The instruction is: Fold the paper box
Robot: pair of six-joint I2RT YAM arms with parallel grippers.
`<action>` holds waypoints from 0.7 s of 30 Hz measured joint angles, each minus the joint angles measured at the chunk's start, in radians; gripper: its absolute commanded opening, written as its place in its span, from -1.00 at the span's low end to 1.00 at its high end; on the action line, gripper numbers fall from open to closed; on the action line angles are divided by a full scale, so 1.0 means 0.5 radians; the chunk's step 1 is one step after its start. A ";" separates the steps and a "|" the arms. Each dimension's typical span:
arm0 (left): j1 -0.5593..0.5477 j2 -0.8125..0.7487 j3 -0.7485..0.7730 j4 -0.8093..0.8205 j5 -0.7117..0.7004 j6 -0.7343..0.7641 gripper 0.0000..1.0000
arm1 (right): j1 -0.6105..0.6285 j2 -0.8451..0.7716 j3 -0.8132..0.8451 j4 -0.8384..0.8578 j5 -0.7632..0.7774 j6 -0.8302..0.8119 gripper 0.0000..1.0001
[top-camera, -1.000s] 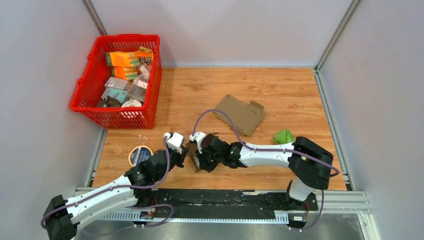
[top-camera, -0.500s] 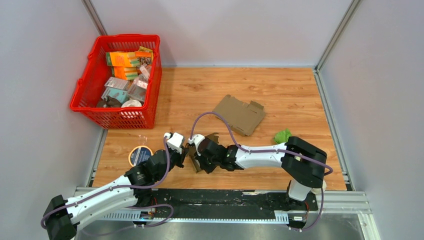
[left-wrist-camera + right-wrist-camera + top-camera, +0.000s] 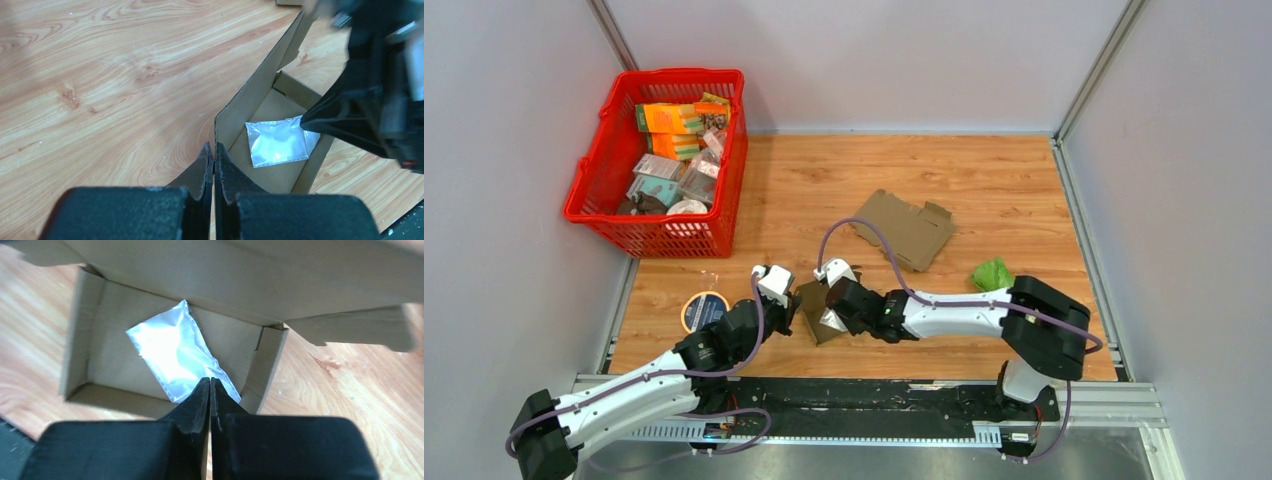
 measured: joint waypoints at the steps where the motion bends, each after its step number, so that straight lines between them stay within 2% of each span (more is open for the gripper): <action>1: 0.000 -0.002 0.000 0.000 0.000 0.000 -1.00 | 0.000 -0.048 -0.001 -0.015 -0.015 -0.005 -0.59; 2: 0.000 -0.004 0.000 0.000 0.000 0.000 -1.00 | 0.000 -0.103 -0.004 -0.019 -0.037 -0.005 -0.37; 3: 0.000 -0.005 0.000 0.000 0.000 0.000 -1.00 | 0.000 -0.171 -0.014 -0.018 -0.069 -0.013 0.00; 6: 0.000 -0.005 0.000 0.000 0.000 0.001 -1.00 | -0.024 -0.505 -0.085 0.016 -0.180 -0.063 0.35; 8: 0.000 -0.005 0.000 -0.001 0.001 0.000 -1.00 | -0.092 -0.719 -0.143 0.052 -0.295 -0.117 0.35; 11: 0.000 -0.005 0.000 -0.001 0.001 0.001 -1.00 | -0.329 -0.904 -0.176 0.084 -0.494 -0.223 0.35; 16: 0.000 -0.001 0.000 0.000 0.001 0.001 -1.00 | -0.571 -0.877 -0.251 0.143 -0.737 -0.421 0.32; 21: 0.000 0.008 0.000 0.001 0.001 -0.002 -1.00 | -0.763 -0.695 -0.258 0.164 -1.064 -0.578 0.20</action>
